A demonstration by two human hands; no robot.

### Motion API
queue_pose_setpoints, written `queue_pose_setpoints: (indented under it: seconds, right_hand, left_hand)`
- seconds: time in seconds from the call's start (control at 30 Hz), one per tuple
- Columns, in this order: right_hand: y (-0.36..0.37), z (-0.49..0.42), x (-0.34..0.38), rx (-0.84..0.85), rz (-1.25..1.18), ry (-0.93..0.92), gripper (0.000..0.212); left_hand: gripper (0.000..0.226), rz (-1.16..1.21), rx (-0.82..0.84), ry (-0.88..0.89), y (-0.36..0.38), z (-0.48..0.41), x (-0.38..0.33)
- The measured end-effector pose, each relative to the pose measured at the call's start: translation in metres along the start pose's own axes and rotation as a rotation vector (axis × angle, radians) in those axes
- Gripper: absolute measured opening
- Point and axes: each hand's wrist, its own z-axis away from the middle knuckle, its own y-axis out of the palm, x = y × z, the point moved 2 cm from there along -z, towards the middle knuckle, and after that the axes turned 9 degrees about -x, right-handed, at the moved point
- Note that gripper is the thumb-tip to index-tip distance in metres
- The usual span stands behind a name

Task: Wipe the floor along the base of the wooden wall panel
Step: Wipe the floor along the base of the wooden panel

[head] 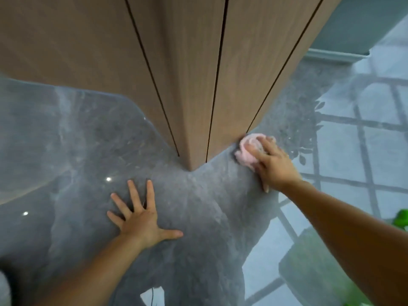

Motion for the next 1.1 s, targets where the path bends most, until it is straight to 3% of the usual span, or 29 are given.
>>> queue_pose_setpoints:
  seconds: [0.07,0.1,0.17,0.3,0.4,0.53,0.6,0.7,0.8,0.9,0.93,1.0,1.1]
  right_hand:
    - [-0.009,-0.015,-0.024,-0.057,-0.019,0.448,0.049]
    - [-0.01,-0.019,-0.018,-0.059,0.002,0.568,0.049]
    - [0.001,-0.016,0.021,-0.044,0.059,0.574,0.053]
    - [0.051,0.039,0.143,0.149,-0.068,0.13,0.058]
    - [0.069,0.067,0.188,0.341,-0.084,-0.235,0.061]
    - [0.058,0.043,0.15,0.388,-0.039,-0.611,0.062]
    - [0.044,0.026,0.107,0.344,0.073,-0.692,0.063]
    - [0.018,0.0,0.035,0.163,0.189,-0.466,0.056]
    - [0.003,-0.007,-0.001,0.004,0.202,0.049,0.059]
    - [0.017,-0.002,0.043,-0.121,0.13,0.517,0.066]
    - [0.026,0.003,0.071,-0.1,0.117,0.578,0.072]
    - [0.046,0.023,0.131,0.003,0.096,0.531,0.081]
    - [0.07,0.065,0.19,0.129,0.014,0.218,0.074]
  left_hand:
    - [0.163,0.007,0.024,0.002,0.0,0.002,0.0]
    - [0.163,0.012,0.032,-0.007,-0.001,0.003,-0.001]
    - [0.165,-0.002,0.039,-0.019,-0.002,0.003,-0.003]
    - [0.167,0.011,0.042,-0.034,-0.002,0.002,-0.004]
    - [0.167,0.018,0.026,-0.016,0.001,0.0,-0.001]
    - [0.166,0.03,0.013,0.009,0.004,-0.002,0.003]
    - [0.167,0.035,0.012,0.016,0.007,-0.002,0.005]
    - [0.167,0.054,-0.002,0.022,0.009,-0.003,0.006]
    - [0.167,0.058,-0.01,0.024,0.01,-0.003,0.008]
    - [0.167,0.055,-0.016,0.032,0.01,-0.003,0.009]
    - [0.167,0.059,-0.016,0.036,0.011,-0.002,0.008]
    - [0.168,0.058,-0.018,0.03,0.011,-0.002,0.008]
    - [0.168,0.054,-0.014,0.016,0.01,-0.001,0.007]
